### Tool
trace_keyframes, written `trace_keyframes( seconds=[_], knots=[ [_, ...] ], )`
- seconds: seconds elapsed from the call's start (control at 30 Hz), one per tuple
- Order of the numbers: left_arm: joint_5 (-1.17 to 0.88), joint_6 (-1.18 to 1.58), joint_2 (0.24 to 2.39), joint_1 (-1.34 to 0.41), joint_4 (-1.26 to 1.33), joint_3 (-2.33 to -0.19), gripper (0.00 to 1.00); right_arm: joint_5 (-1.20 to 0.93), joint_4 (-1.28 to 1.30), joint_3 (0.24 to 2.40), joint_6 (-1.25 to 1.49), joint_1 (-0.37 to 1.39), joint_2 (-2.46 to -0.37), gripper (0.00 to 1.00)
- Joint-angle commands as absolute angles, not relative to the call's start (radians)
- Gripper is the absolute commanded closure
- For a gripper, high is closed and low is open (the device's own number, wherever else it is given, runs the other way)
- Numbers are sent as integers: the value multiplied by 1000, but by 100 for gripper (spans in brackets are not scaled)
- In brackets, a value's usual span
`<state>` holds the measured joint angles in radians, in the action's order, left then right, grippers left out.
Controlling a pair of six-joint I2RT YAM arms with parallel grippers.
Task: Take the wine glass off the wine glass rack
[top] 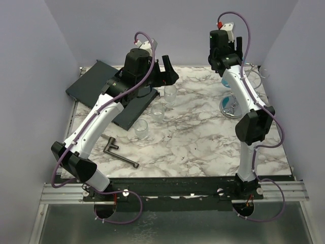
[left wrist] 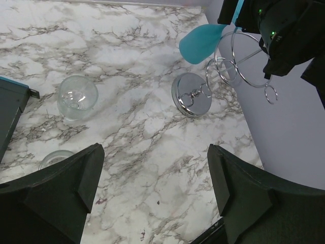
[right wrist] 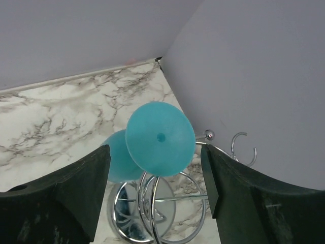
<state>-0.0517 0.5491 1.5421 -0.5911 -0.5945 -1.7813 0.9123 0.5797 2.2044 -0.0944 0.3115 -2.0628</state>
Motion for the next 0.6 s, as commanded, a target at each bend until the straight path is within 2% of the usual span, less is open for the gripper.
trace_keyframes(
  seconds=[0.0,0.27,0.37,0.57],
  knots=[
    [-27,531,1503,-586,-564,-1757,10,967,454,2178,-232,317,-2095,23],
    [-38,523,1487,-561,-552,-1729,9,963,447,2190,-253,317,-2154,23],
    [-49,523,1481,-548,-547,-1719,9,969,436,2180,-266,316,-2162,29],
    [-65,526,1466,-527,-536,-1699,8,993,384,2148,-315,317,-2168,32]
  ],
)
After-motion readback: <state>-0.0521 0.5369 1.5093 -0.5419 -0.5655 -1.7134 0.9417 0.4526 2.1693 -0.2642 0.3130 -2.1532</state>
